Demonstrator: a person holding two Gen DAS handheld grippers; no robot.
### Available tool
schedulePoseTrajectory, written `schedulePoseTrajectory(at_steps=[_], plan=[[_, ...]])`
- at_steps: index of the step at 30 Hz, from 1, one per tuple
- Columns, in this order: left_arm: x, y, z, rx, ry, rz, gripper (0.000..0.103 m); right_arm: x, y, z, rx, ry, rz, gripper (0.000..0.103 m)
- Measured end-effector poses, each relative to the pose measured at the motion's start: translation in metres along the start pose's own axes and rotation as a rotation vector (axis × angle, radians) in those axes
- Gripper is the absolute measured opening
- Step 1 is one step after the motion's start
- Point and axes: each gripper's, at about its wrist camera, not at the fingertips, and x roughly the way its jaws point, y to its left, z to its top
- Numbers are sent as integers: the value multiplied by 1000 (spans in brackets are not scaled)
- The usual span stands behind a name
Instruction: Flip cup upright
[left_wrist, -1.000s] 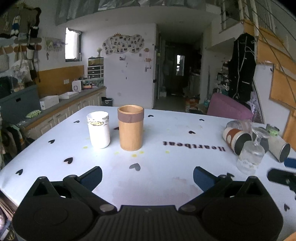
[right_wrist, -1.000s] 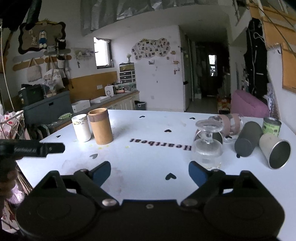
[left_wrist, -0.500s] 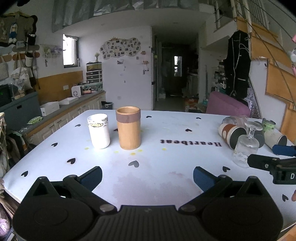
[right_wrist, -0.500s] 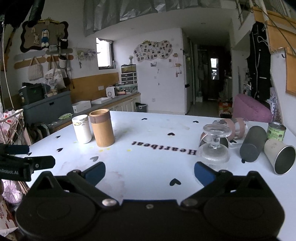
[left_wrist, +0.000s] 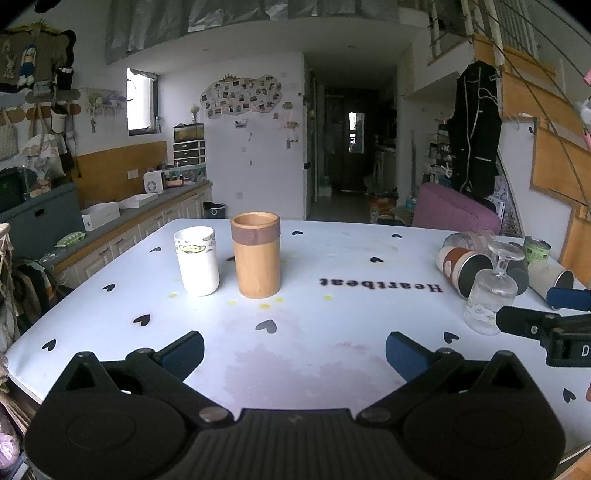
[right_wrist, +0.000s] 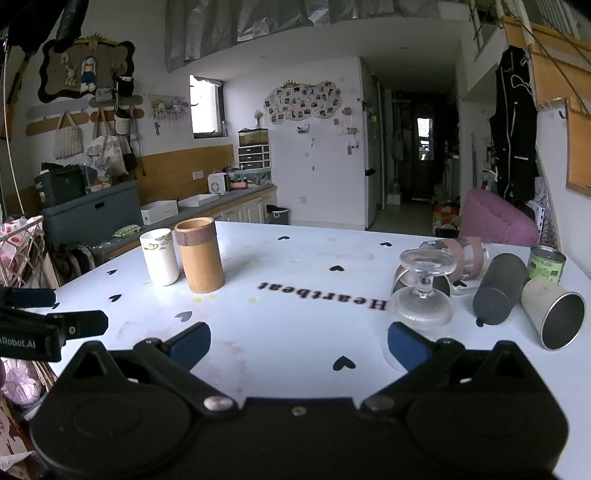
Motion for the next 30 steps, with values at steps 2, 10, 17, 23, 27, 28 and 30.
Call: schedulePoseTrajectory(at_steps=[2, 10, 17, 23, 27, 28, 30], plan=[[0, 1, 0, -3, -1, 2, 103, 0, -1, 0, -2, 0, -1, 103], [0, -1, 0, -4, -4, 4, 103, -4, -4, 0, 1, -2, -11, 103], [0, -1, 0, -5, -5, 4, 103, -3, -4, 1, -2, -2, -10, 103], [0, 0, 0, -4, -3, 3, 103, -4, -3, 1, -2, -2, -12, 103], [0, 0, -1, -5, -3, 3, 103, -4, -4, 1, 0, -3, -15, 103], [0, 0, -1, -5, -4, 3, 103, -4, -4, 1, 0, -3, -15, 103], [0, 0, -1, -6, -3, 3, 103, -4, -4, 1, 0, -3, -16, 103]])
